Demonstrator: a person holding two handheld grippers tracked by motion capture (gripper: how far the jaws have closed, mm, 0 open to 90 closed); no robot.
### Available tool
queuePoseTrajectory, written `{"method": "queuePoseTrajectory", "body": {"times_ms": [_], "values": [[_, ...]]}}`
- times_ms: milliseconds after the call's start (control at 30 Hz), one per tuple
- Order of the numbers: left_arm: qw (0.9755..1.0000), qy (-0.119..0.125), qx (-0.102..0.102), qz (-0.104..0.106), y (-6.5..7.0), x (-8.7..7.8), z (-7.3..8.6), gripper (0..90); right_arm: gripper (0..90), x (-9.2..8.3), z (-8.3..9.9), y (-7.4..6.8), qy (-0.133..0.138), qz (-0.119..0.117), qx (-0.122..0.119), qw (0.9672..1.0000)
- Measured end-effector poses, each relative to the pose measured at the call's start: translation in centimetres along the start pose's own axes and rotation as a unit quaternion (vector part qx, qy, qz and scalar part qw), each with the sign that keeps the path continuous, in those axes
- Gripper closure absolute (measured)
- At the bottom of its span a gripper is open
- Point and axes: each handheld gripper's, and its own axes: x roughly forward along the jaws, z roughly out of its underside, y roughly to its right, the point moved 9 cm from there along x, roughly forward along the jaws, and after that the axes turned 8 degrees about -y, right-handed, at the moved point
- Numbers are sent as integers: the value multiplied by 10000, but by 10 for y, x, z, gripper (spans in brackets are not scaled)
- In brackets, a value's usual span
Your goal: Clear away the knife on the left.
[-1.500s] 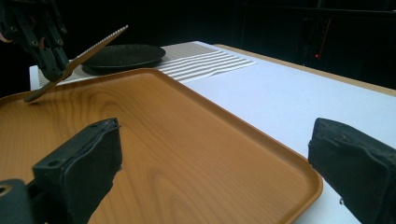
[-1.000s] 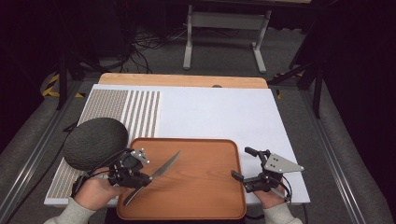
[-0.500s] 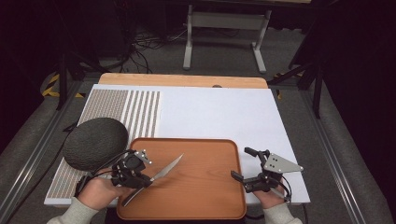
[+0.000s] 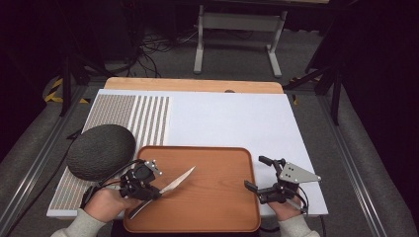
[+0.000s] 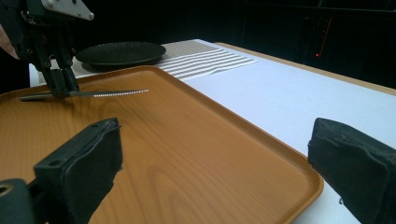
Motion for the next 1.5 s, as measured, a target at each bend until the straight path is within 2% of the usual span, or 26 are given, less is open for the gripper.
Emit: {"method": "queuePoseTrajectory", "body": {"times_ms": [433, 467, 500, 733, 933, 967, 1033, 1200, 1300, 1367, 1467, 1500], "values": [[9999, -85, -68, -8, -2, 5, 0, 791, 37, 0, 1, 0, -15, 6, 25, 10000], [10000, -66, -26, -15, -3, 6, -1, 791, 37, 0, 1, 0, -19, 5, 25, 10000], [9999, -105, -85, -4, -2, 6, 0, 791, 37, 0, 1, 0, -20, -1, 29, 10000], [9999, -133, -44, -39, -4, 9, 0, 790, 37, 1, 1, 0, -18, -5, 46, 10000], [9999, -129, -18, -47, -4, 8, -1, 788, 38, 1, 1, 0, -11, -1, 60, 10000], [9999, -65, 10, -86, -5, 8, -2, 787, 38, 1, 1, 1, -11, -2, 65, 10000], [9999, -62, -34, -74, -3, 6, -1, 780, 38, 1, 1, 1, -12, 2, 63, 10000], [10000, 23, 11, -76, -3, 2, -2, 693, 38, 1, 1, 0, -26, 0, 65, 10000], [9999, 124, -4, -71, -2, -1, -4, 589, 38, 1, 1, 0, -24, 3, 64, 10000], [9996, 258, 71, -128, -1, -3, -7, 488, 38, 1, 1, 0, -25, 4, 61, 10000], [9980, 530, 238, -249, -1, -9, -11, 403, 38, 1, 1, 1, -22, 5, 58, 10000], [9969, 681, 286, -266, 0, -12, -14, 405, 38, 1, 1, 1, -22, 5, 57, 10000]]}}
